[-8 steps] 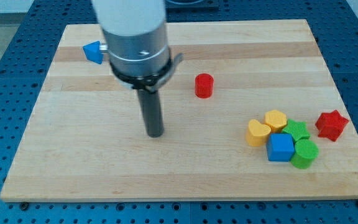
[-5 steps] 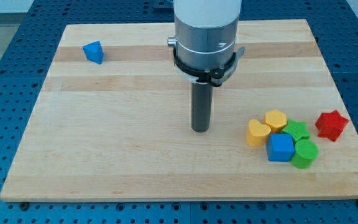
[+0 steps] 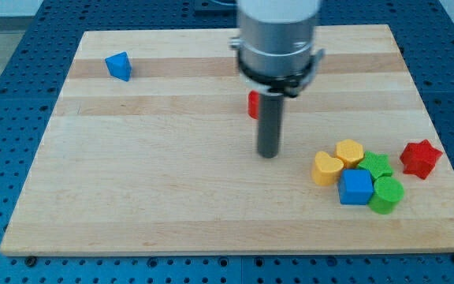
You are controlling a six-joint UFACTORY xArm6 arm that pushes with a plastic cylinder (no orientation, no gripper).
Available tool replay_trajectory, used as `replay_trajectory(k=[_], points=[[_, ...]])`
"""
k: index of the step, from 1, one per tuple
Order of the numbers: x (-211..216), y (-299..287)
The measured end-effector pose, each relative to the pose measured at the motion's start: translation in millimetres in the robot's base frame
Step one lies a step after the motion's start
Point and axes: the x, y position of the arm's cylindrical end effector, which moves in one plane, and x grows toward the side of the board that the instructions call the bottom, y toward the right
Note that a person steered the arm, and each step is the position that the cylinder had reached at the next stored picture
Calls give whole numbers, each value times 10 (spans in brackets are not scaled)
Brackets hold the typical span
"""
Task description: Push red circle towards up
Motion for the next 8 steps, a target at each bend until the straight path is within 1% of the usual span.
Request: replay_trajectory(k=[1, 2, 3, 4, 5, 7, 8], points=[[-365, 6], [-500, -214], [-871, -476], [-1260, -524], [-1508, -529], [-1533, -530], [-1380, -530]])
